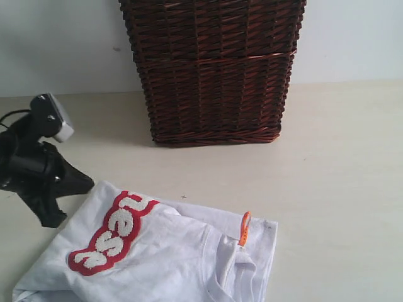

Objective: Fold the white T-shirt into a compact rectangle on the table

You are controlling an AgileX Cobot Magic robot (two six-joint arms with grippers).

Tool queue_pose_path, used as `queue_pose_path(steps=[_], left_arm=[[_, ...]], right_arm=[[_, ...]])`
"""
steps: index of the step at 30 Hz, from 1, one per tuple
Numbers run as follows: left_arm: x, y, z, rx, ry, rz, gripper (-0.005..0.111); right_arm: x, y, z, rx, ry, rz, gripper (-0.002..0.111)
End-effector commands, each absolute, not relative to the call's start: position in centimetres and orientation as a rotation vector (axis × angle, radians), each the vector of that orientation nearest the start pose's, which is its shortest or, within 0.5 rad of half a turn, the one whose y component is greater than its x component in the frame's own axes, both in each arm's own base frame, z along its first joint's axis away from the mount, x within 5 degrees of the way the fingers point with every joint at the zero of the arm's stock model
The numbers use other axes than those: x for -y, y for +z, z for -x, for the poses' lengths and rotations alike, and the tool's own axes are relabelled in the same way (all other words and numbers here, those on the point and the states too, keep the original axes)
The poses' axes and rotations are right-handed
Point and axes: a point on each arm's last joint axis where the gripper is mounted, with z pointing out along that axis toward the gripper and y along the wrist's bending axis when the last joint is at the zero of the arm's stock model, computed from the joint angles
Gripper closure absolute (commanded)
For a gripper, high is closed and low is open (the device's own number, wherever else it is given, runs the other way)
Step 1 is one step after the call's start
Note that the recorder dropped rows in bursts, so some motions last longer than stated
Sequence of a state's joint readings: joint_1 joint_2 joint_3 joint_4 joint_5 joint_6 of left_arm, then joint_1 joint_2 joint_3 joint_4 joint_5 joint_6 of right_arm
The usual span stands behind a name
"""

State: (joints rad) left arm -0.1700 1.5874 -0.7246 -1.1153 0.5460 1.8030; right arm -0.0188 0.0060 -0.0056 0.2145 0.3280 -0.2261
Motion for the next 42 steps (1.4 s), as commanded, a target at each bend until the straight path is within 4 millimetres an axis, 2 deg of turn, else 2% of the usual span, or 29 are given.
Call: queue_pose_path(steps=[1, 4, 7, 9, 11, 15, 17, 19, 23, 28, 31, 35, 37, 40, 42], left_arm=[[5.9, 21.6, -25.8, -2.082, -0.128, -0.965, 0.107], [3.1, 25.3, -25.7, -2.04, 0.08, -0.516, 0.107], [0.8, 28.4, -24.7, -1.972, 0.077, -0.086, 0.107], [0.1, 30.3, -23.3, -1.9, -0.002, 0.108, 0.107], [0.1, 31.7, -21.5, -1.828, -0.041, 0.147, 0.107], [0.6, 33.5, -15.8, -1.653, -0.118, 0.079, 0.107], [0.7, 33.2, -12.5, -1.565, -0.145, 0.045, 0.107], [0.8, 31.8, -10.0, -1.513, -0.089, -0.04, 0.107], [0.7, 28.8, -6.7, -1.425, 0.029, -0.151, 0.107], [0.7, 25.1, -5.4, -1.411, 0.022, -0.146, 0.107], [0.4, 23.7, -5.2, -1.412, 0.046, -0.13, 0.107], [-0.2, 22.4, -5.4, -1.451, 0.078, -0.067, 0.107], [-0.2, 21.4, -5.6, -1.484, -0.025, 0.029, 0.107], [-0.1, 21.3, -5.6, -1.482, -0.198, 0.175, 0.107], [-0.3, 21.4, -5.6, -1.475, -0.109, 0.124, 0.107]], right_arm=[[-0.5, 18.5, -5.4, -1.795, 0.02, 0.054, 0.108], [-0.5, 18.5, -5.4, -1.795, 0.02, 0.054, 0.108], [-0.5, 18.5, -5.4, -1.795, 0.02, 0.054, 0.108], [-0.5, 18.5, -5.4, -1.795, 0.02, 0.054, 0.108], [-0.5, 18.5, -5.4, -1.795, 0.02, 0.054, 0.108], [-0.5, 18.5, -5.4, -1.795, 0.02, 0.054, 0.108], [-0.5, 18.5, -5.4, -1.795, 0.02, 0.054, 0.108], [-0.5, 18.5, -5.4, -1.795, 0.02, 0.054, 0.108], [-0.5, 18.5, -5.4, -1.795, 0.02, 0.054, 0.108], [-0.5, 18.5, -5.4, -1.795, 0.02, 0.054, 0.108], [-0.5, 18.5, -5.4, -1.795, 0.02, 0.054, 0.108], [-0.5, 18.5, -5.4, -1.795, 0.02, 0.054, 0.108], [-0.5, 18.5, -5.4, -1.795, 0.02, 0.054, 0.108], [-0.5, 18.5, -5.4, -1.795, 0.02, 0.054, 0.108], [-0.5, 18.5, -5.4, -1.795, 0.02, 0.054, 0.108]])
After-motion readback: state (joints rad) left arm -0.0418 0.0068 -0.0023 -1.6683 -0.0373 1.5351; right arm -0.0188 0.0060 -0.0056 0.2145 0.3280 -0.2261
